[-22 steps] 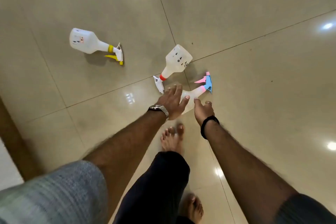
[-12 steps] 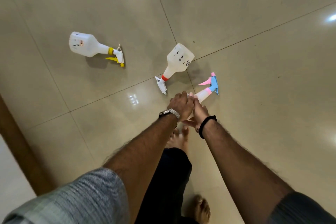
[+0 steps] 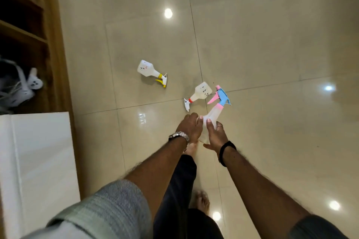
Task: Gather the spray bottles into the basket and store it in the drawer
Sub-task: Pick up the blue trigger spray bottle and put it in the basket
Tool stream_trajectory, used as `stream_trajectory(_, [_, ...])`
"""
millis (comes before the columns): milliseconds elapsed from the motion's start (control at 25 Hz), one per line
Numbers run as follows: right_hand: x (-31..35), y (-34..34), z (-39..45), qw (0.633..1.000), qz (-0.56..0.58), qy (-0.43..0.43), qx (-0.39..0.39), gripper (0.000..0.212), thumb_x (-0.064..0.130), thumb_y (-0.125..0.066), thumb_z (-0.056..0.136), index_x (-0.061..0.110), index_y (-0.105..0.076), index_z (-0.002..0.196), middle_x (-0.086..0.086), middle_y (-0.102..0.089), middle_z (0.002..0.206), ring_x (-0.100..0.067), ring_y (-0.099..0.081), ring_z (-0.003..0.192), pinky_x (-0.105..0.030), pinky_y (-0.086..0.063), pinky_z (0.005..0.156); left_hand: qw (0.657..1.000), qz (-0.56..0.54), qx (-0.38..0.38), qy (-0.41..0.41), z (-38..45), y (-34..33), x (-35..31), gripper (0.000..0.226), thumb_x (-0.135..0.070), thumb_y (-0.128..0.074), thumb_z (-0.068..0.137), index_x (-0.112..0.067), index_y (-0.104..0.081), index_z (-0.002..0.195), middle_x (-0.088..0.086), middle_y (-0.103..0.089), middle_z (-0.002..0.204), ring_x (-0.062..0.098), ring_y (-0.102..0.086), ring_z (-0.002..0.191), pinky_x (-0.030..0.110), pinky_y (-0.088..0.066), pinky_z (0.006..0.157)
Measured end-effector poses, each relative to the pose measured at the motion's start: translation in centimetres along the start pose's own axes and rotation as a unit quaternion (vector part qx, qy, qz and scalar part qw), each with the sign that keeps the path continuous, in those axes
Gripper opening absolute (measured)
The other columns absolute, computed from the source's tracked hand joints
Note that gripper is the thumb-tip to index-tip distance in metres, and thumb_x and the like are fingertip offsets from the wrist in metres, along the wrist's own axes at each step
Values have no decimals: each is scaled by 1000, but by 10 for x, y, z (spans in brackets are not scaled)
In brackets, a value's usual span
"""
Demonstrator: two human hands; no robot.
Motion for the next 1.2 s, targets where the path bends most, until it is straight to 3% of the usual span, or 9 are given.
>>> stream_trajectory(160, [35, -1, -123, 988, -108, 106, 11, 43, 56, -52, 95, 26, -48, 125, -6, -65, 124, -28, -65, 109, -55, -57, 94, 995, -91, -43, 9, -123, 47, -22, 42, -41, -36, 103, -13, -49, 130, 17, -66, 119, 36, -62, 108, 32, -41, 78])
stream_trajectory(280, [40, -3, -205, 971, -170, 164, 29, 48, 52, -52, 97, 23, -49, 136, -5, -59, 126, -26, -60, 111, -54, -56, 96, 988, -135, -72, 11, -211, 63, -25, 40, -39, -35, 104, -13, -52, 128, 15, -67, 119, 35, -62, 110, 32, -42, 80])
stream_trajectory(400, [17, -7, -282, 949, -229, 210, 53, 55, 54, -51, 96, 25, -45, 143, -4, -54, 131, -25, -56, 115, -53, -56, 95, 977, -175, -121, -17, -309, 69, -20, 39, -35, -33, 105, -9, -53, 127, 16, -64, 124, 36, -59, 116, 39, -46, 94])
stream_trajectory(520, [-17, -21, -336, 920, -281, 259, 84, 68, 63, -51, 89, 30, -42, 147, -1, -53, 139, -25, -55, 125, -56, -52, 101, 962, -205, -178, -19, -388, 56, 12, 50, -36, -32, 106, -10, -42, 147, 9, -50, 149, 28, -48, 136, 32, -37, 108])
stream_trajectory(640, [-52, -44, -373, 885, -329, 305, 125, 53, 56, -49, 95, 30, -48, 142, -1, -59, 136, -21, -59, 119, -55, -53, 101, 945, -235, -229, -4, -445, 39, 55, 54, -42, -35, 104, -14, -40, 150, 8, -47, 153, 24, -48, 137, 33, -39, 112])
stream_trajectory(760, [-86, -90, -418, 842, -392, 331, 166, 63, 67, -46, 90, 32, -48, 143, 1, -58, 137, -22, -61, 121, -51, -52, 103, 909, -289, -302, 10, -518, 43, 102, 51, -41, -41, 102, -11, -47, 142, 13, -54, 145, 28, -56, 128, 36, -46, 106])
stream_trajectory(880, [-122, -155, -487, 793, -428, 367, 230, 44, 58, -52, 94, 31, -59, 127, 2, -68, 119, -21, -67, 110, -49, -55, 99, 863, -337, -375, 39, -583, 49, 168, 55, -47, -44, 98, -13, -48, 142, 13, -57, 141, 30, -59, 123, 39, -49, 102])
stream_trajectory(1000, [-166, -214, -533, 753, -454, 387, 278, 22, 47, -56, 99, 35, -57, 117, 3, -69, 111, -19, -67, 103, -55, -56, 96, 823, -378, -419, 68, -634, 48, 235, 61, -52, -44, 95, -17, -45, 145, 10, -55, 144, 28, -58, 126, 39, -48, 105])
stream_trajectory(1200, [-284, -321, -598, 670, -519, 389, 361, 24, 44, -53, 102, 34, -50, 123, 12, -64, 108, -14, -64, 101, -53, -56, 96, 740, -427, -505, 123, -726, 22, 369, 56, -51, -46, 96, -20, -48, 143, 5, -58, 141, 24, -60, 123, 35, -49, 102])
Point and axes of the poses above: each hand's wrist, its own z-axis towards the middle knuckle, its own y-axis out of the back of the hand, x = y × z, the point moved 5 cm from there along z, towards the middle knuckle
